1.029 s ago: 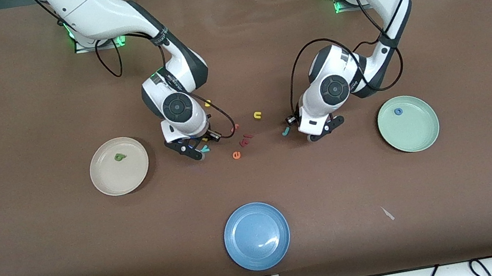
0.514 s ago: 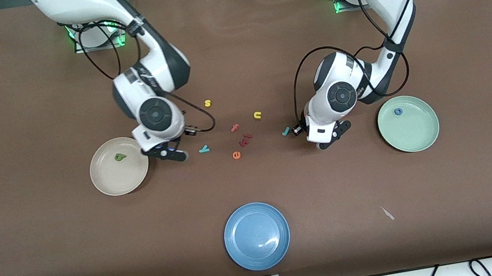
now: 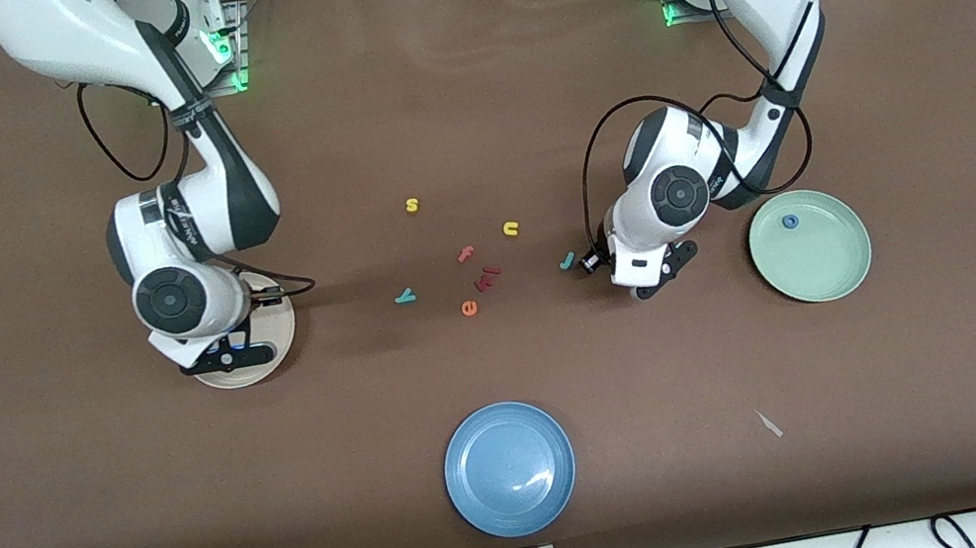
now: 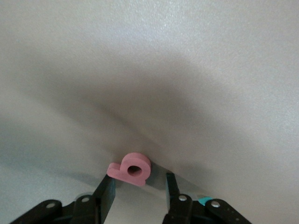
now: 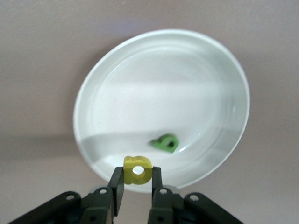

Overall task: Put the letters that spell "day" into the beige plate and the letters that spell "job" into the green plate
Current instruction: 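Drop the yellow letter on the beige plate with the right gripper, then drop the pink letter on the green plate while the right gripper reaches the y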

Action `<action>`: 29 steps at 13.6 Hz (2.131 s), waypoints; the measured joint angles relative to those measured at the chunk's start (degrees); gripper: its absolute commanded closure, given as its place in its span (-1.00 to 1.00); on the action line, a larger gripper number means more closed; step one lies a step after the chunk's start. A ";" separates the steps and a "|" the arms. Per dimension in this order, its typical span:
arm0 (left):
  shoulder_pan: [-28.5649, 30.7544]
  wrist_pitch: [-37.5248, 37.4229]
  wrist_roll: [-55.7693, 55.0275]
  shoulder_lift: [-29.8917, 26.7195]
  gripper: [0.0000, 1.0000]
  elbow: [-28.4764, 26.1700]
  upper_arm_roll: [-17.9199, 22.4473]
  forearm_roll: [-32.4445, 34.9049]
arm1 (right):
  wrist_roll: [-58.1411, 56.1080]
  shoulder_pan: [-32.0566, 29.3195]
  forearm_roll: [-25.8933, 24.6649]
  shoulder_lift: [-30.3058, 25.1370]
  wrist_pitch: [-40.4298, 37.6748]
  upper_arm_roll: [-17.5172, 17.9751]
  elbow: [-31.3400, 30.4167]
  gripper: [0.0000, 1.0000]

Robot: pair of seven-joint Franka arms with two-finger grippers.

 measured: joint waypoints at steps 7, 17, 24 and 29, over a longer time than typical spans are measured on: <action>-0.03 -0.26 -0.26 -0.03 0.19 0.37 0.85 0.00 | -10.58 -6.51 0.12 5.89 9.69 -0.08 -1.13 -1.00; -0.20 -0.43 -0.23 -0.07 0.64 0.77 1.38 0.41 | -25.18 -4.85 0.16 -2.88 0.08 10.43 1.35 -1.00; 2.54 -13.00 7.02 -5.05 0.70 4.15 2.89 1.08 | -41.30 -4.83 0.16 0.55 1.66 19.23 6.25 -1.00; 14.39 -30.72 28.92 -14.68 0.70 4.14 3.25 0.05 | -41.20 -4.55 0.22 6.25 3.33 21.36 10.45 -0.90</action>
